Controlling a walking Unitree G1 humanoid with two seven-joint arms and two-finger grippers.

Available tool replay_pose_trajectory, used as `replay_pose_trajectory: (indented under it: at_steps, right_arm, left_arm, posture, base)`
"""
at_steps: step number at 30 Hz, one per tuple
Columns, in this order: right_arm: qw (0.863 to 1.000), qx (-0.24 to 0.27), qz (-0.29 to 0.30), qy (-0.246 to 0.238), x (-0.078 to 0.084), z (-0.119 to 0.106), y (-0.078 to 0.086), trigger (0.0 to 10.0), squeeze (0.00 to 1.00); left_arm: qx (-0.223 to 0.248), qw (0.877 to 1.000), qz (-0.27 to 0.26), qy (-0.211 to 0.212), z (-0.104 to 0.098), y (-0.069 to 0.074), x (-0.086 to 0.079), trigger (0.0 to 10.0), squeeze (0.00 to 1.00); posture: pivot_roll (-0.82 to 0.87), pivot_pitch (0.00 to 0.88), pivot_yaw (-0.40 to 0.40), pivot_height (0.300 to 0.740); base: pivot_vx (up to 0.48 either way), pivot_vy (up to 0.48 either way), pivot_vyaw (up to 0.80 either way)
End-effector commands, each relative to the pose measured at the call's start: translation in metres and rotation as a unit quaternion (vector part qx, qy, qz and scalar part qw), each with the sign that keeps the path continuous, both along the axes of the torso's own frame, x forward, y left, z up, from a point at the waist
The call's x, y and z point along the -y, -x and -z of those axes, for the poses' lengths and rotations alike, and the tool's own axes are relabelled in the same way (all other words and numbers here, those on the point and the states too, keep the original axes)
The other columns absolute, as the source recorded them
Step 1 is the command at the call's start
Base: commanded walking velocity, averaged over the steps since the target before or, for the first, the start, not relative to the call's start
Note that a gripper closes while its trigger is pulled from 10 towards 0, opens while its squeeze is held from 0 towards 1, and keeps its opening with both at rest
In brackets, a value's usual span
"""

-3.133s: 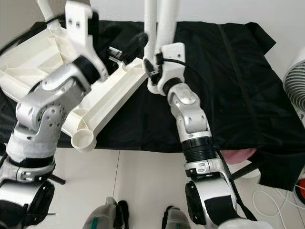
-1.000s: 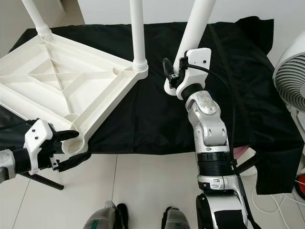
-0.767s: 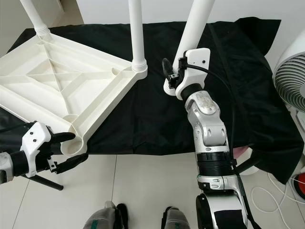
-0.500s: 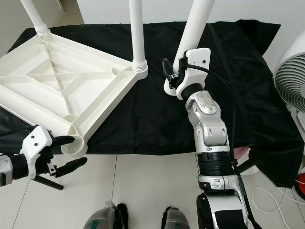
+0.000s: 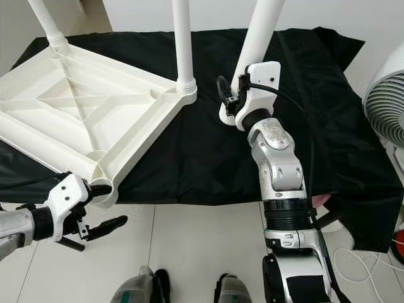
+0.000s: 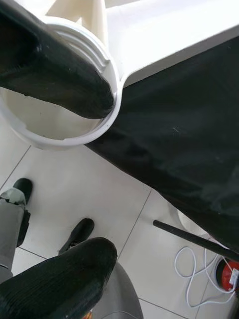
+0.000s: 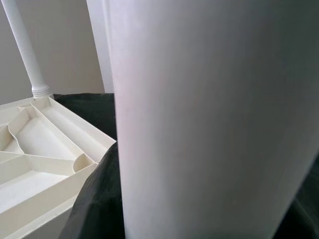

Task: Building children table

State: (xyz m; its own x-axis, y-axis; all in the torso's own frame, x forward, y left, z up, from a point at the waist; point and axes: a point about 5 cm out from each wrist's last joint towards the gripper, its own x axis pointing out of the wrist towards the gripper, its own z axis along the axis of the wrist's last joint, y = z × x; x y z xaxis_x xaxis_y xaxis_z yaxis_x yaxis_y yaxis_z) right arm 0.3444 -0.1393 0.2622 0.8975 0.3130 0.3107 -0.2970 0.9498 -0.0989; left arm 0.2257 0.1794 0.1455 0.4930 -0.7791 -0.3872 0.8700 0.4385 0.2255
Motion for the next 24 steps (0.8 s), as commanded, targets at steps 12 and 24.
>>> replay_pose_trajectory:
  at_steps: [12, 24]
  right_arm:
    - [1.000, 0.011, -0.004, -0.002, -0.003, -0.007, -0.001, 10.0, 0.00]
    - [1.000, 0.010, 0.000, -0.004, -0.004, -0.007, -0.001, 10.0, 0.00]
  left_arm:
    - [0.007, 0.998, 0.051, 0.023, 0.013, -0.009, 0.041, 10.0, 0.00]
    - [0.077, 0.993, 0.079, 0.049, 0.007, -0.042, 0.109, 10.0, 0.00]
  posture:
    - [-0.02, 0.145, 0.086, 0.740]
    - [-0.03, 0.156, 0.097, 0.740]
  base:
    - [0.000, 0.000, 0.00]
    - [0.000, 0.000, 0.00]
